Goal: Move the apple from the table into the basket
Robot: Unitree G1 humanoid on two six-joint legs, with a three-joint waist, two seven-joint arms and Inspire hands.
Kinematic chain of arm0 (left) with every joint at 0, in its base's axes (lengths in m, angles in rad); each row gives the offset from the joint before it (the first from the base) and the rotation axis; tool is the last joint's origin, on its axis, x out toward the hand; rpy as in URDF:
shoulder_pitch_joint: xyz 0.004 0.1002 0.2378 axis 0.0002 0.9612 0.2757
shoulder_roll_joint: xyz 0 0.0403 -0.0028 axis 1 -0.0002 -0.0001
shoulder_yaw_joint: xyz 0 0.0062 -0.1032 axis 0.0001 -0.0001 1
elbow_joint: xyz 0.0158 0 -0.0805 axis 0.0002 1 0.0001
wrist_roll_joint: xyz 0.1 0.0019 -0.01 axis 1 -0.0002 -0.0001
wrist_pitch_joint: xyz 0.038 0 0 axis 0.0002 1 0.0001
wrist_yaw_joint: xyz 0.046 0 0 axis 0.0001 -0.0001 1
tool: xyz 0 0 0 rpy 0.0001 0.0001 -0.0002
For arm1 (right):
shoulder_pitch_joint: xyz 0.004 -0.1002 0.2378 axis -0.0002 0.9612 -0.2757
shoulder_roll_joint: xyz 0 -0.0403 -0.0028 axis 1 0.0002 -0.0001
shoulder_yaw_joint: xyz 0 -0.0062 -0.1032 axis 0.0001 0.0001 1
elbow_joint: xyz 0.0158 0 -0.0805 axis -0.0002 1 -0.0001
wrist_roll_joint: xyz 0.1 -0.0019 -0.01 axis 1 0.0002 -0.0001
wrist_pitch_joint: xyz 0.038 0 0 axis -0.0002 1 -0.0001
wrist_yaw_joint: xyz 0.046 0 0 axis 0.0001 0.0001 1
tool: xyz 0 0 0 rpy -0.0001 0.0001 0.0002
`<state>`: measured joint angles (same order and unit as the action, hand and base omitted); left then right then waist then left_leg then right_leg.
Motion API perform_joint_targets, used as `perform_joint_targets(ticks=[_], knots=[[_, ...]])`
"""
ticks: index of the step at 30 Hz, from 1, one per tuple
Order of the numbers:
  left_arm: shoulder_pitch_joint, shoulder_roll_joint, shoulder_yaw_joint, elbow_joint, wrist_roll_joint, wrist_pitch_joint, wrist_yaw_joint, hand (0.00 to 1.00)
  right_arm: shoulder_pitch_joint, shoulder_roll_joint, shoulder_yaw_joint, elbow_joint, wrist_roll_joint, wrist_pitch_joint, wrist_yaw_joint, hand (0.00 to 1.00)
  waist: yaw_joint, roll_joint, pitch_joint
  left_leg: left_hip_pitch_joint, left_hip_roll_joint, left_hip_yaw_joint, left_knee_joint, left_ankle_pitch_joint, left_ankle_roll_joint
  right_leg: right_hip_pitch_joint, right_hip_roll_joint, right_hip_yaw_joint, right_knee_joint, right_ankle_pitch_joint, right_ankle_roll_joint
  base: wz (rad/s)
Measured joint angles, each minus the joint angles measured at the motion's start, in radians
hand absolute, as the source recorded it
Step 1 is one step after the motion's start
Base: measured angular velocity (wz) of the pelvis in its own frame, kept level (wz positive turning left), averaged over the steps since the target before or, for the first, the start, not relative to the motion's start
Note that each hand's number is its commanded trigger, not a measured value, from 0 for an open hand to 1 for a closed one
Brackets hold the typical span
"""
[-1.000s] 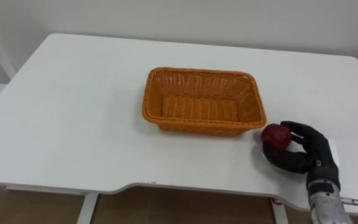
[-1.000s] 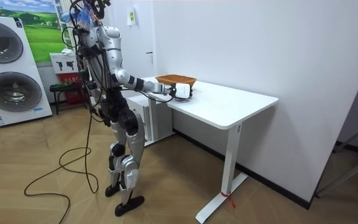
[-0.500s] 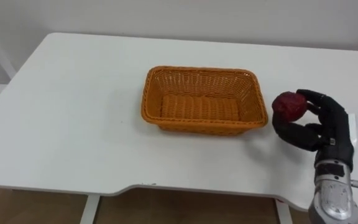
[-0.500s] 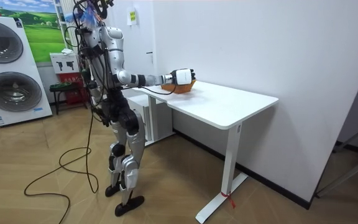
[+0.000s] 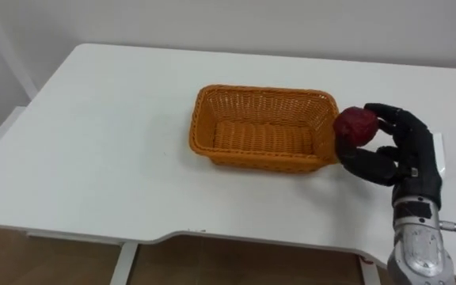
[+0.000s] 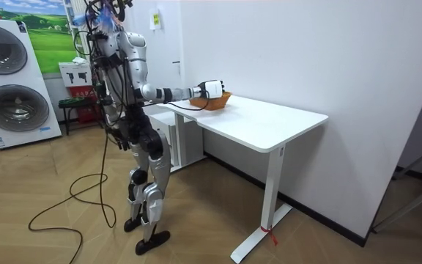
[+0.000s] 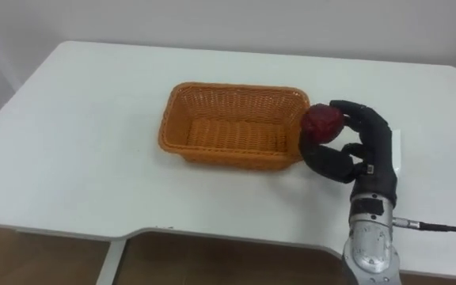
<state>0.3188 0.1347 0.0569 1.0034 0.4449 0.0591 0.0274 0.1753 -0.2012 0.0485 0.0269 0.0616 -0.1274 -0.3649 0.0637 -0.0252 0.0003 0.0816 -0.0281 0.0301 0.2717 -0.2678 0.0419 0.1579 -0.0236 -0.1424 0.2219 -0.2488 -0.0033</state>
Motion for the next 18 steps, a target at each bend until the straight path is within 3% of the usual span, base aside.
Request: perform_joint_targets(ticks=[5,6,7,15,18], knots=[[-0.006,0.0,-0.001,-0.001,0.001,0.006,-0.006,0.0,-0.031,0.0,0.013,0.0,-0.002,0.0,0.031,0.95,0.015,-0.007,0.0048,-0.002,-0.001,-0.003,-0.001,0.0,0.0,-0.002,0.0,-0.002,-0.002,0.0,0.0,0.01],[-0.012,0.0,-0.001,-0.001,0.001,0.006,-0.012,0.0,-0.043,-0.001,0.013,0.0,-0.003,0.0,0.037,0.59,0.019,-0.011,0.0074,-0.002,-0.001,-0.004,-0.001,0.0,0.0,-0.002,0.0,-0.002,-0.002,0.0,0.0,0.0],[-0.015,0.0,-0.002,-0.002,0.001,0.006,-0.012,0.0,-0.048,-0.001,0.015,0.0,-0.007,0.0,0.04,0.0,0.02,-0.013,0.0087,-0.003,-0.001,-0.004,-0.002,0.0,0.0,-0.003,0.0,-0.002,-0.002,0.0,0.0,0.0],[-0.022,0.001,-0.002,-0.008,0.007,0.014,-0.009,0.0,-0.079,-0.002,0.052,0.002,-0.069,0.015,0.083,0.0,0.022,-0.031,0.0028,-0.001,-0.002,-0.008,0.002,0.0,0.0,0.002,-0.002,-0.009,-0.005,0.0,0.0,0.0],[-0.021,0.006,-0.002,-0.017,0.008,0.019,-0.01,0.0,-0.083,-0.003,0.049,0.013,-0.084,0.02,0.084,0.0,0.024,-0.038,0.0045,0.0,-0.003,-0.013,0.002,0.001,0.0,0.008,-0.002,-0.014,-0.012,0.0,0.0,0.05]])
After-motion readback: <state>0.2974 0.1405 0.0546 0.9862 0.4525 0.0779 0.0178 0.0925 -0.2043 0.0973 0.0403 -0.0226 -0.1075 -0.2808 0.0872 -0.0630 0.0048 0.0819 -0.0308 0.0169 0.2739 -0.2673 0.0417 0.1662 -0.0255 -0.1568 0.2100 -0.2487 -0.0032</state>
